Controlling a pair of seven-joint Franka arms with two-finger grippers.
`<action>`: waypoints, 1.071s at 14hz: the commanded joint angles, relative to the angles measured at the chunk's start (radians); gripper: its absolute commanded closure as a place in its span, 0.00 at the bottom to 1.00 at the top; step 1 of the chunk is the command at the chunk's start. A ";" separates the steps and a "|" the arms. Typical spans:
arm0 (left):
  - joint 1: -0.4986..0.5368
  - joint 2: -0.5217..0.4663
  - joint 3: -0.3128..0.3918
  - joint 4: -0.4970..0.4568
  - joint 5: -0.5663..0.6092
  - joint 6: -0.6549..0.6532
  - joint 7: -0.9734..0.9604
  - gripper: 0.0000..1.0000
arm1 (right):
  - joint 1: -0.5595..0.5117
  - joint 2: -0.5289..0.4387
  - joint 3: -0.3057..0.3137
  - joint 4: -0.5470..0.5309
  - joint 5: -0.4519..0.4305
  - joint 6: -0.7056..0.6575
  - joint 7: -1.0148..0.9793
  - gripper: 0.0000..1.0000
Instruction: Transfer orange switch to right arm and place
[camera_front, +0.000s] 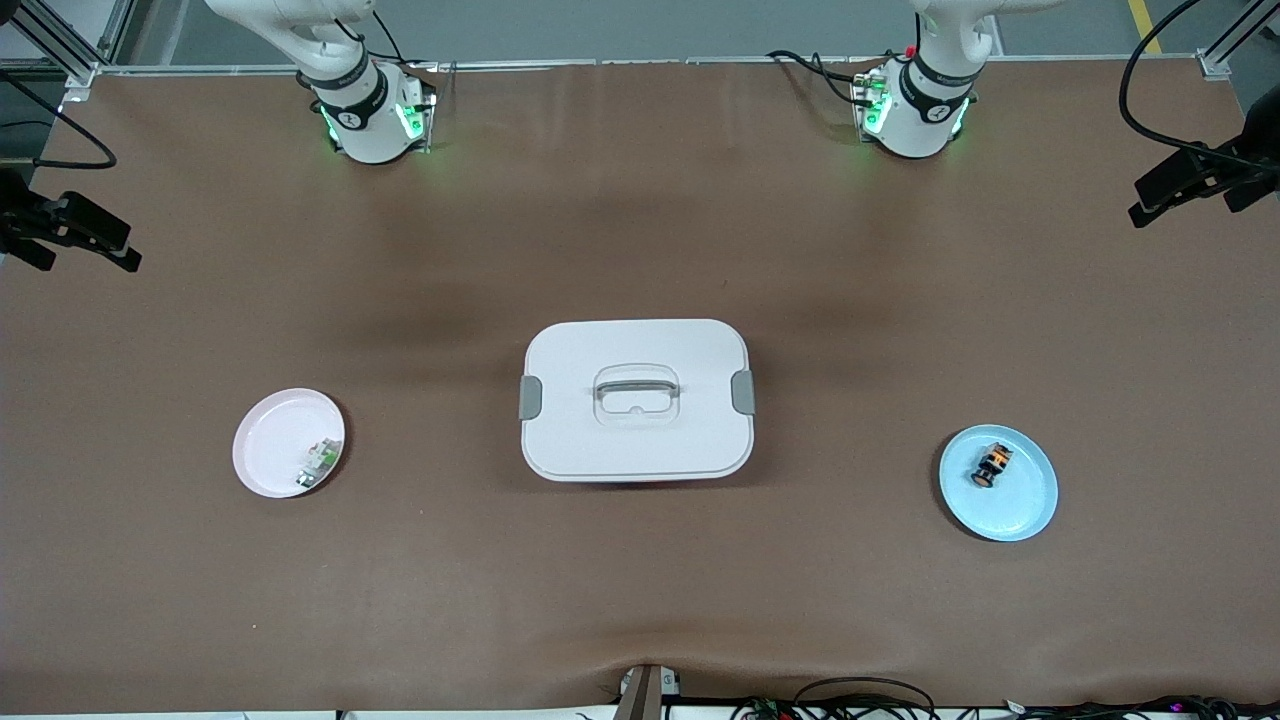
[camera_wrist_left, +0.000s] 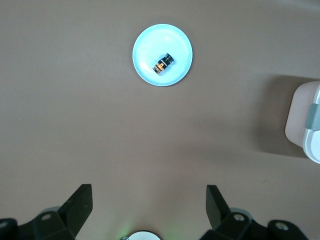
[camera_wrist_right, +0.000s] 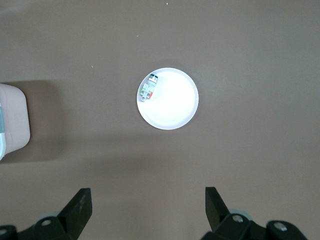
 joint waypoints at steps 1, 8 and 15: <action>0.002 0.001 -0.002 0.010 0.000 0.002 0.007 0.00 | -0.009 0.014 0.003 0.027 -0.002 -0.014 -0.009 0.00; 0.002 0.089 -0.002 -0.004 0.014 0.095 0.005 0.00 | -0.009 0.014 0.003 0.027 -0.002 -0.014 -0.009 0.00; 0.019 0.255 -0.001 -0.033 0.010 0.195 -0.107 0.00 | -0.001 0.025 0.003 0.027 0.000 -0.014 -0.003 0.00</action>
